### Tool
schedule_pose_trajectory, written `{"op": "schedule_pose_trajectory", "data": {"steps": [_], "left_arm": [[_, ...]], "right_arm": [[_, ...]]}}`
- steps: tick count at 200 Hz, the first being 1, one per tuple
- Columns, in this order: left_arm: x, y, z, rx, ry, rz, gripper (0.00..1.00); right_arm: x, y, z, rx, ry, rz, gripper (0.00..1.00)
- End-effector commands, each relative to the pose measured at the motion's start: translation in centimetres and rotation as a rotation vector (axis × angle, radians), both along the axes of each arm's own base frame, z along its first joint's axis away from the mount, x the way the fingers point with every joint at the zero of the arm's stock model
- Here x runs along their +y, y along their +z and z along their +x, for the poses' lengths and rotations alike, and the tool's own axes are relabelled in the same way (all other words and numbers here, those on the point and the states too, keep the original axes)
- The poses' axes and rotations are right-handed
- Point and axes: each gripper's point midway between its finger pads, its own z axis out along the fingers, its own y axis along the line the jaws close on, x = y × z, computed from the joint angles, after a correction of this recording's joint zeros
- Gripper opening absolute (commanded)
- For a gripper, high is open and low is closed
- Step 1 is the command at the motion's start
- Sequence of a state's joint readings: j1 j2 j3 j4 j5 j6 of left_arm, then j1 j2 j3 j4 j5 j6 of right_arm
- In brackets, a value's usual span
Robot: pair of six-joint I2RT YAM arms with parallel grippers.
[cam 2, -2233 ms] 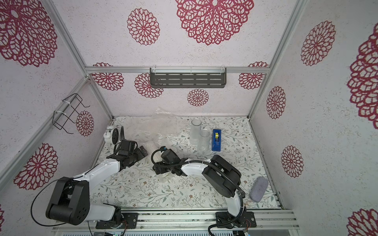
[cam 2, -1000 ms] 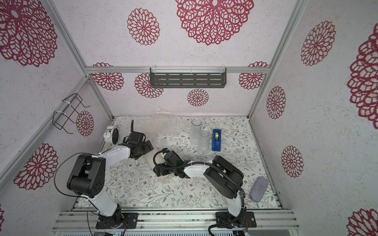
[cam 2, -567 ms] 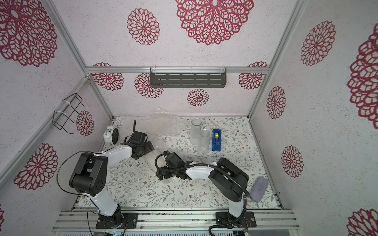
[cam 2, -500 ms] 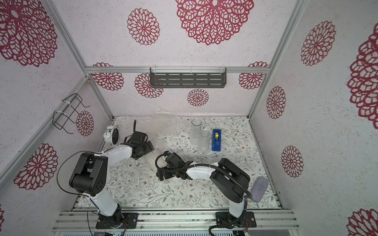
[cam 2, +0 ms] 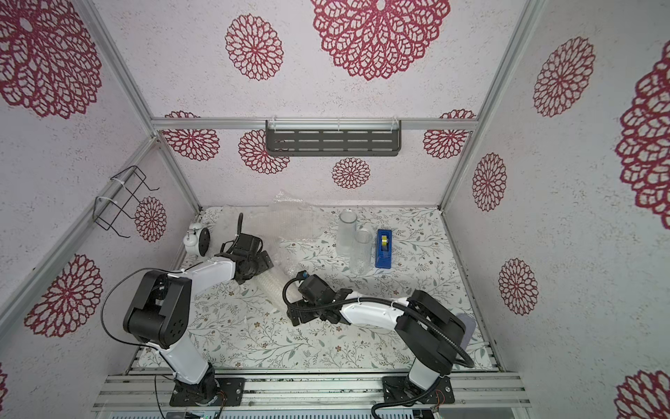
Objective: Wrap vases in bubble wrap
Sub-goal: Wrap the vase in bubble wrap.
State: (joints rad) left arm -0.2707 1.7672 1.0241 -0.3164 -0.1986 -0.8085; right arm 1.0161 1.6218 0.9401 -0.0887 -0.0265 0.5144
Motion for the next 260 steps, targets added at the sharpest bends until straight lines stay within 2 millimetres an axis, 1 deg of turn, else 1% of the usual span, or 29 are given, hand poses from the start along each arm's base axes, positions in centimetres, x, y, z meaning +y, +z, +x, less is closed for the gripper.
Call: {"op": "schedule_pose_trajectory", "data": {"steps": [1, 13, 23, 43, 63, 80, 104, 124, 155, 195, 231, 246, 260], "left_arm": [[0.0, -2.0, -2.1, 0.111, -0.028, 0.056, 0.95], [-0.1, -2.0, -2.0, 0.111, -0.031, 0.057, 0.95], [-0.1, -2.0, -2.1, 0.112, -0.032, 0.057, 0.95], [-0.3, -2.0, -2.0, 0.111, -0.035, 0.056, 0.95], [-0.4, -2.0, -2.0, 0.112, -0.037, 0.055, 0.95], [-0.5, -1.9, -2.0, 0.111, -0.037, 0.054, 0.95], [-0.5, -1.7, -1.9, 0.11, -0.038, 0.055, 0.95], [-0.5, -1.5, -1.8, 0.108, -0.04, 0.058, 0.95], [-0.4, -1.6, -1.7, 0.11, -0.04, 0.063, 0.96], [-0.7, -1.6, -1.6, 0.11, -0.045, 0.053, 0.96], [-1.3, -1.0, -1.2, 0.101, -0.06, 0.021, 1.0], [-1.6, -0.3, -0.7, 0.086, -0.068, -0.005, 0.98], [-2.0, 0.8, -0.2, 0.057, -0.079, -0.029, 0.98]], "right_arm": [[-1.5, 2.8, 0.9, -0.112, -0.011, -0.07, 0.96], [-1.4, 4.2, 1.3, -0.158, -0.006, -0.088, 0.96], [-1.0, 5.2, 1.6, -0.194, 0.004, -0.101, 0.95], [0.5, 5.9, 2.2, -0.24, 0.028, -0.12, 0.95], [2.5, 5.6, 2.5, -0.248, 0.056, -0.129, 0.94], [4.0, 4.8, 2.5, -0.242, 0.074, -0.146, 0.93], [5.0, 3.4, 2.8, -0.236, 0.084, -0.181, 0.91], [5.2, 2.1, 2.7, -0.223, 0.093, -0.211, 0.91], [5.4, 0.2, 1.9, -0.174, 0.118, -0.217, 0.89], [4.8, -1.6, 1.4, -0.135, 0.11, -0.224, 0.89], [4.5, -2.3, 1.3, -0.091, 0.089, -0.176, 0.84], [4.3, -2.5, 1.2, -0.055, 0.075, -0.13, 0.8], [4.3, -2.5, 1.2, -0.019, 0.061, -0.072, 0.78]]}}
